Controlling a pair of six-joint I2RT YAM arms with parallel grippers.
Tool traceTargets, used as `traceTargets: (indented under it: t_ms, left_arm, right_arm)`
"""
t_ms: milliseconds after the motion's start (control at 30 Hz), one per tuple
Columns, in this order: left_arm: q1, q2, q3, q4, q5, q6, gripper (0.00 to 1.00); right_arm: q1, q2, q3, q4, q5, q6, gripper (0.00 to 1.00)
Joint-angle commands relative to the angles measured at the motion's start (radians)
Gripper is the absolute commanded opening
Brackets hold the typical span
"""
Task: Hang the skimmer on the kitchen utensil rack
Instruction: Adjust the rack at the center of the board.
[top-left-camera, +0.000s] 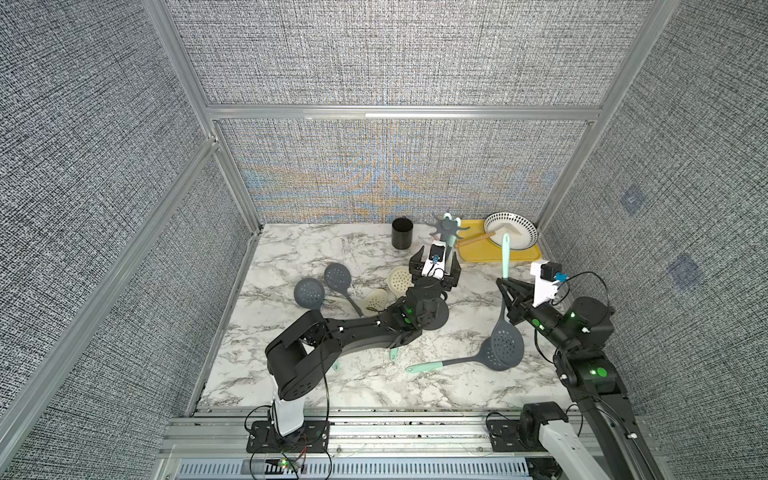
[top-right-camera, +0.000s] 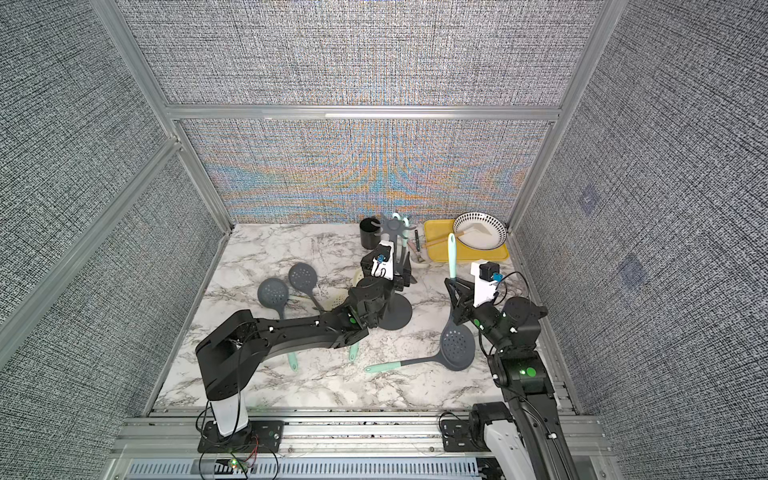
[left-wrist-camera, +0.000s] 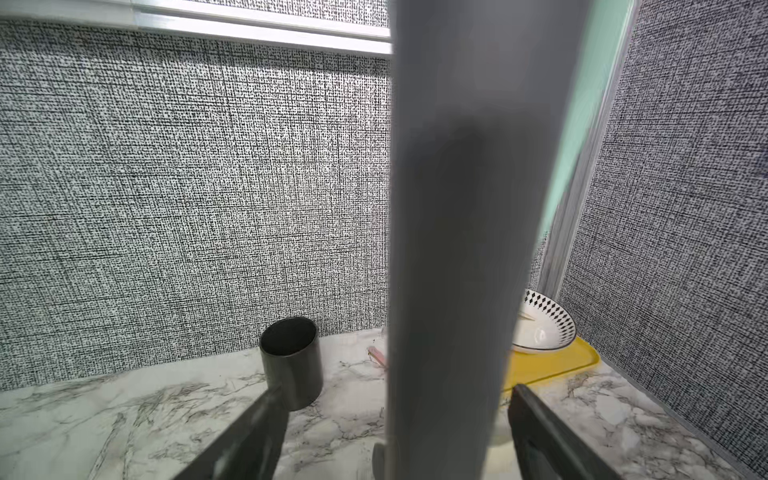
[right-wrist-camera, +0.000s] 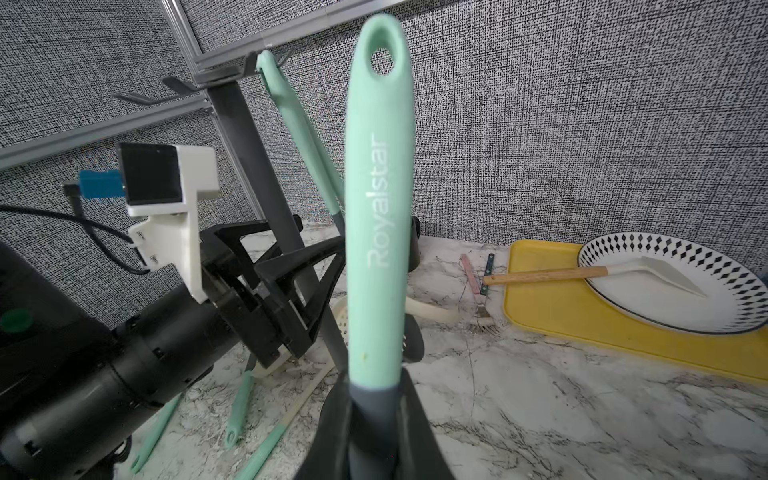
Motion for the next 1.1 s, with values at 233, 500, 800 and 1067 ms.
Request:
traceTargets:
  t_ms: [233, 500, 800, 1067]
  left_arm:
    - [0.004, -0.222, -0.141, -0.227, 0.123, -0.129, 0.99]
    - [0.041, -0.481, -0.204, -0.63, 0.411, -0.194, 0.99]
    - [0.132, -0.577, -0.181, -0.824, 0.756, -0.299, 0.99]
    - [0.297, -0.522, -0.161, -0.628, 1.064, -0.371, 0.94]
  right_arm:
    - [-0.001, 0.051, 0.034, 0.032, 0.114, -0.083, 0.0]
    - [-0.108, 0.322, 0.131, 0.101, -0.166, -0.094, 0.0]
    - [-0.206, 0.536, 0.148, 0.398, -0.689, -0.189, 0.0]
    - [-0.263, 0.601, 0.232, 0.327, -0.91, -0.345, 0.0]
